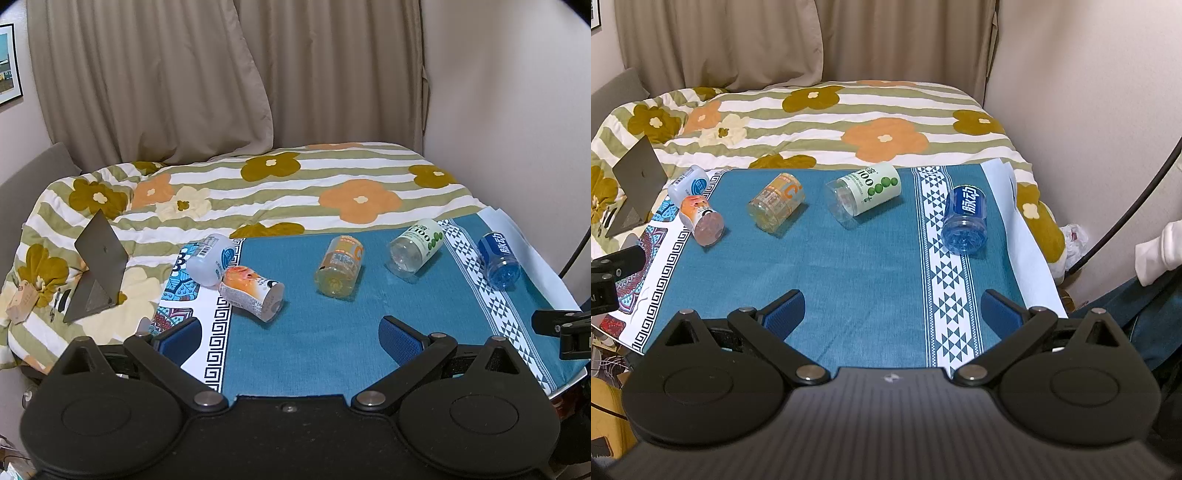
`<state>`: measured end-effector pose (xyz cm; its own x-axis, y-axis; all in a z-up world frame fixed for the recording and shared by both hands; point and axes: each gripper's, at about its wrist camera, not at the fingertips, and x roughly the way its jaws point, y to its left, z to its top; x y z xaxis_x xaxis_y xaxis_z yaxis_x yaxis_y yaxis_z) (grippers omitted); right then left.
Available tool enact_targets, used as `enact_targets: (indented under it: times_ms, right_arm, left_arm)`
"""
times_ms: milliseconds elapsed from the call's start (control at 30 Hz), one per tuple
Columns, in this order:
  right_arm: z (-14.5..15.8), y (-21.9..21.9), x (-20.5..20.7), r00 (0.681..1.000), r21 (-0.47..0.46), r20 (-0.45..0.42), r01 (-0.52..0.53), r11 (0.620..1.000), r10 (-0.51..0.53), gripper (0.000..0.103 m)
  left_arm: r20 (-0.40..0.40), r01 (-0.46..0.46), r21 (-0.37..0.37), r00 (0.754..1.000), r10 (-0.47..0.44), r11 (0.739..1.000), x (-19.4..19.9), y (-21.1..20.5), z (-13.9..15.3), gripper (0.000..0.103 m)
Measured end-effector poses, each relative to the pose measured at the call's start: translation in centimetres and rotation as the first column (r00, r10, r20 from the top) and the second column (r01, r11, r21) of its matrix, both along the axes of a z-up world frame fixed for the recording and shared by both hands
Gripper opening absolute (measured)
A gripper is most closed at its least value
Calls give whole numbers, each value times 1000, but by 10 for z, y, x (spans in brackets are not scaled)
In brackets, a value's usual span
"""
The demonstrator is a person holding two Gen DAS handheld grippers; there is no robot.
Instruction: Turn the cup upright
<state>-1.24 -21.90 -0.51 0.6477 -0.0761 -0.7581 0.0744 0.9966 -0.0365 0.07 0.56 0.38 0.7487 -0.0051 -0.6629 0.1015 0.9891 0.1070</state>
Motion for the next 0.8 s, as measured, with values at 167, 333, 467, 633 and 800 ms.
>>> enact_targets:
  times_ms: [167,333,467,633,800]
  right_arm:
    - [0,-1,1,1000,2,0,-2,1000,2,103]
    - [0,0,1,1000,3,0,-1,1000,1,103]
    - [0,0,1,1000,2,3,-1,1000,1,103]
    - [0,5,1,1000,0,7,-5,1000,5,103]
    - [0,5,2,1000,2,6,-5,1000,5,103]
  left_arm:
    - [5,-3,4,1000,3,1000,-2,1,2,103]
    - [8,-7,7,1000,7,1000,-1,2,3,103]
    - [11,-13,10,1000,13,1000,-2,1,3,103]
    - [10,-17,12,1000,16,1000,-1,2,3,103]
    - [10,-17,13,1000,17,1000,0,2,3,103]
